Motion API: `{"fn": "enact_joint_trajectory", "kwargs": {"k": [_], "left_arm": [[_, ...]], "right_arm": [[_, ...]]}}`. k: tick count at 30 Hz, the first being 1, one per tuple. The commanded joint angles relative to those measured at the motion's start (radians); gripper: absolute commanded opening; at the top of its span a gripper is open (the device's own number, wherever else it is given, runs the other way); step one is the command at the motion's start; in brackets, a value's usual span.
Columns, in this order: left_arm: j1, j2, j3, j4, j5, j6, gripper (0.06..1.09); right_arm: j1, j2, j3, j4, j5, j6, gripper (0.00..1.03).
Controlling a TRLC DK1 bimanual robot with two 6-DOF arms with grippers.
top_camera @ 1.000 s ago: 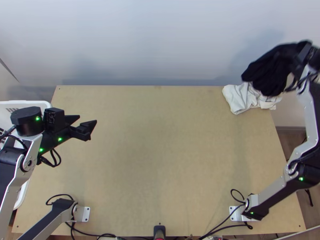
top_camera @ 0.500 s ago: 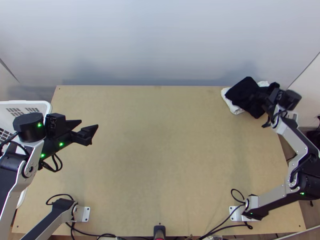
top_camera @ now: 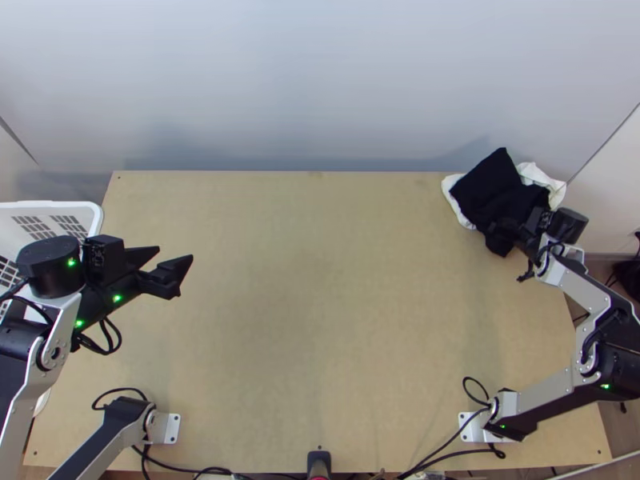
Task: Fold the t-shirt
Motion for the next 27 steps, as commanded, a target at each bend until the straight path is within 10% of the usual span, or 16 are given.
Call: {"fn": "enact_joint_trajectory", "kwargs": {"k": [1,14,27], "left_arm": [[0.008,-0.008,-0.052,0.007,-0.001,-0.02,1.04],[0.094,-0.068,-0.131,0.012,-0.001,0.001,1.04],[0.238,-0.135,-0.363,0.199,-0.001,0.021,1.04]], "right_arm": [[-0.004,-0.061,-0.043,-0.068,0.001,-0.016,0.89],[0.065,-0.596,-0.202,-0.501,0.0,-0.232,0.99],[0.26,-1.184,-0.439,-0.686,0.067,-0.097,0.99]]}}
